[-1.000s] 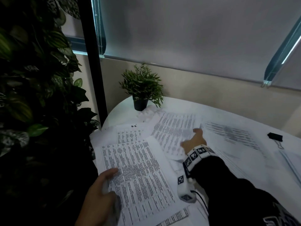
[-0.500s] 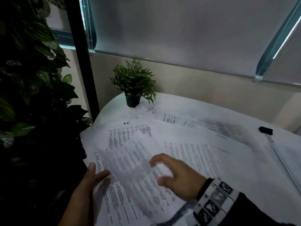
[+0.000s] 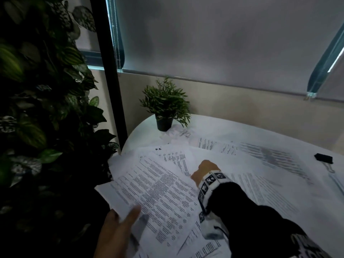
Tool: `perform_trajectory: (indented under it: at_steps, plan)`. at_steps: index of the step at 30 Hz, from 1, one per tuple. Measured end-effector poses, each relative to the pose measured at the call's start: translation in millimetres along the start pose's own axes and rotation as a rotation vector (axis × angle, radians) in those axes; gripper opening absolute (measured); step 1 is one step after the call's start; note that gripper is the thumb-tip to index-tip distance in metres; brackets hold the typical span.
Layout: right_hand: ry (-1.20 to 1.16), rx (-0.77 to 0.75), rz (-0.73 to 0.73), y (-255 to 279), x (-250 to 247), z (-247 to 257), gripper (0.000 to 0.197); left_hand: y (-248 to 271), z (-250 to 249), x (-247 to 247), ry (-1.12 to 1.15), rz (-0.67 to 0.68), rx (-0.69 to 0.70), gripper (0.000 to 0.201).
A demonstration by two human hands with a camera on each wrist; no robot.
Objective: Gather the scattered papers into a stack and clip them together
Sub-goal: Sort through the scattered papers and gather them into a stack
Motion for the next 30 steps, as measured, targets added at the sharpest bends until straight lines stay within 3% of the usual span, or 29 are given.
perform_trajectory:
  at_steps: [2,3,6,8,10,12,14,16,18,20,23,26,27,28,30]
  plan:
    - [-0.087,-0.054,-0.003,-6,-6,-9,0.027,3,4,0,-0.117,0.027,0.01,0.06]
    - [-0.186,-0.076,-0.076,-5,-14,-15,0.027,4,4,-2,-0.15,0.039,0.019,0.06]
    - [-0.525,-0.107,-0.574,14,-59,-40,0.023,3,8,-4,-0.18,-0.01,0.026,0.059]
    - [-0.688,-0.104,-0.903,34,-95,-65,0.023,5,4,-4,-0.205,0.041,0.036,0.071]
    - [-0.682,-0.137,-0.983,48,-119,-83,0.021,-2,7,-8,-0.201,0.094,0.037,0.081]
    - [-0.569,-0.278,-0.85,56,-117,-82,0.012,-6,5,-6,-0.219,0.075,0.027,0.078]
    - [-0.419,-0.406,-0.579,60,-88,-73,0.009,-13,7,-6,-0.181,0.023,0.065,0.063]
    - [-0.246,-0.479,-0.338,66,-49,-65,0.011,-7,2,0,-0.089,0.069,0.108,0.047]
    - [-0.116,-0.507,-0.13,72,-13,-59,0.016,-1,3,1,-0.045,0.101,0.132,0.049]
    - [-0.092,-0.511,0.058,77,11,-55,0.023,1,6,-1,-0.119,0.094,0.159,0.064]
    - [-0.244,-0.499,0.122,83,20,-51,0.038,3,6,-5,-0.288,0.044,0.213,0.074]
    - [-0.37,-0.503,0.137,81,13,-53,0.101,10,-12,-1,-0.328,0.062,0.353,0.072]
    - [-0.47,-0.539,0.153,84,9,-52,0.113,13,-20,0,-0.311,0.089,0.405,0.069]
    - [-0.596,-0.59,0.156,87,5,-52,0.112,16,-27,1,-0.275,0.12,0.456,0.063]
    - [-0.767,-0.717,0.058,98,-3,-49,0.07,23,-38,5,-0.237,0.151,0.543,0.051]
Point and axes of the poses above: each hand's wrist, its own y-axis away from the middle knuckle, its own x-axis out of the palm, z = x × y, the point moved 1 cm from there along -y, towards the middle knuckle, and after that the axes turned 12 degrees about z, right-handed, at the moved point
